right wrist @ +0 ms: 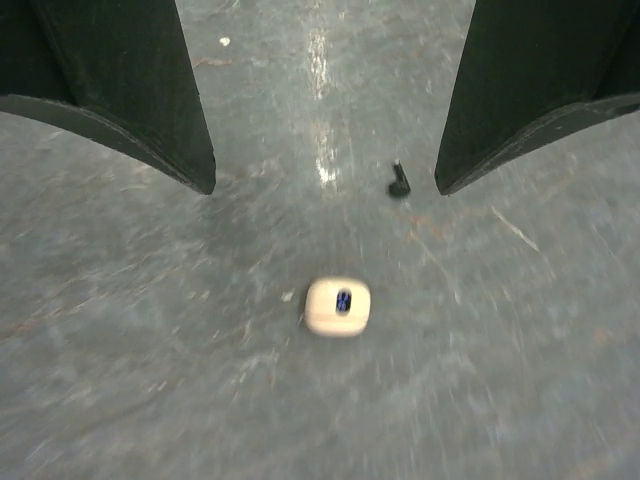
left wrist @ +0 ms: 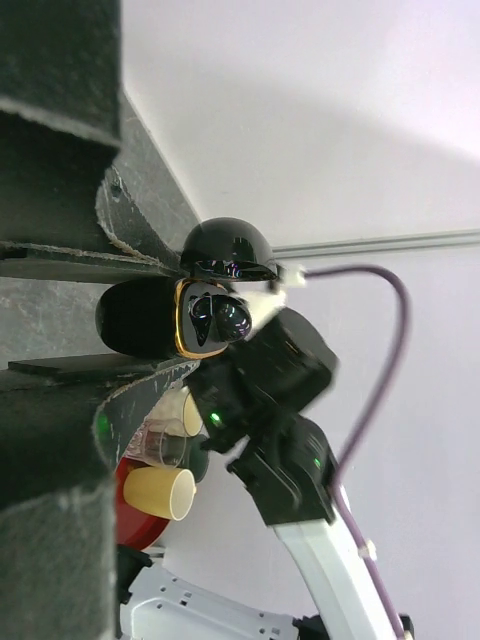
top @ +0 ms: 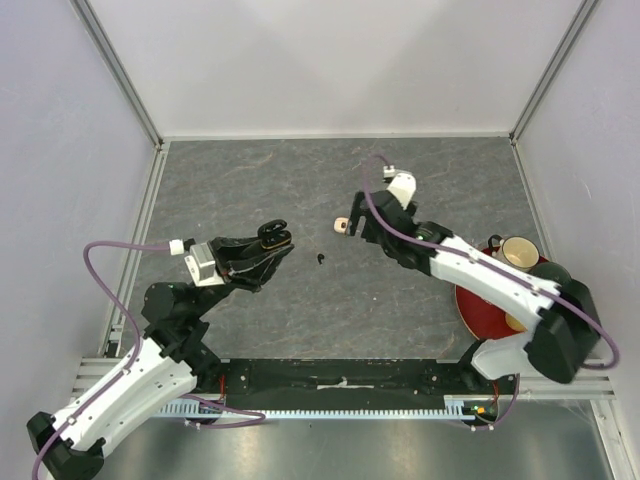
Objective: Insert the wireless bluetooth earbuds into the charging case
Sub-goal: Pick up the earbud from the center of the board.
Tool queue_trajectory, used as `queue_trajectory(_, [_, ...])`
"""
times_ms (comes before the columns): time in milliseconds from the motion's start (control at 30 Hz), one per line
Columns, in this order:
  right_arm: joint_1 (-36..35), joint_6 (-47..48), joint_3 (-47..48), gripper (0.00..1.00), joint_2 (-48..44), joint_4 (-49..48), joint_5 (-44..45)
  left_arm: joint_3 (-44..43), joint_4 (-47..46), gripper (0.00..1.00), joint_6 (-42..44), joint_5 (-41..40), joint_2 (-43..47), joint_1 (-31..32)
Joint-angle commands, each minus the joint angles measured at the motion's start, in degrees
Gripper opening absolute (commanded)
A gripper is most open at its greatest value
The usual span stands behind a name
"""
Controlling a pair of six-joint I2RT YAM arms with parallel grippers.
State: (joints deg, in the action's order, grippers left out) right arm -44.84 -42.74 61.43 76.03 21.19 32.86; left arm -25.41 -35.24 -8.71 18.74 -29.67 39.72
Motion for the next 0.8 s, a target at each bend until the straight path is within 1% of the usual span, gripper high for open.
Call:
queue_trajectory(0, [0.1,-1.1,6.1,0.98,7.3,4.6,-12.0,0.4,2.5,0.02,3.3,-2.9,2.6,0.0])
queue_trajectory(33, [0.1,-0.9,7.5,0.98,10.2,4.6,-14.5,0.4,2.9,0.02,3.3,-3.1,2.9,0.0])
queue_trajectory(133, [0.2,-1.1,10.1,0.98,16.0,4.8,-17.3,0.4,4.1,0.02,3.8,-2.9,4.1,0.0])
queue_trajectory(300, [0.2,-2.6,12.9,0.96,23.8,4.1,-19.8,-0.1,6.1,0.02,5.0,-2.7,5.0,0.0])
queue_trajectory(333, [0.2,-2.9,13.8,0.92,24.9,4.0,-20.6,-0.2,6.7,0.02,5.2,-2.7,5.1,0.0])
queue_trajectory(400, [0.0,-3.7,14.6,0.89,27.2,3.8,-22.6,-0.3,7.2,0.02,5.9,-3.0,5.7,-0.1])
queue_trajectory(467, [0.1,-4.6,14.5,0.83,28.6,3.2,-23.4,-0.4,8.2,0.02,6.3,-3.1,6.1,0.0])
queue_trajectory(500, [0.1,-4.8,14.7,0.78,30.0,3.0,-23.8,-0.4,8.4,0.02,6.4,-3.1,6.5,0.0])
queue_trajectory(700, [-0.5,-5.9,15.6,0.67,33.6,1.7,-23.2,0.4,9.0,0.02,6.5,-4.1,7.9,0.0])
queue_trajectory(767, [-0.7,-6.1,16.0,0.67,34.2,1.0,-23.5,0.5,9.1,0.02,6.7,-4.3,8.0,0.0])
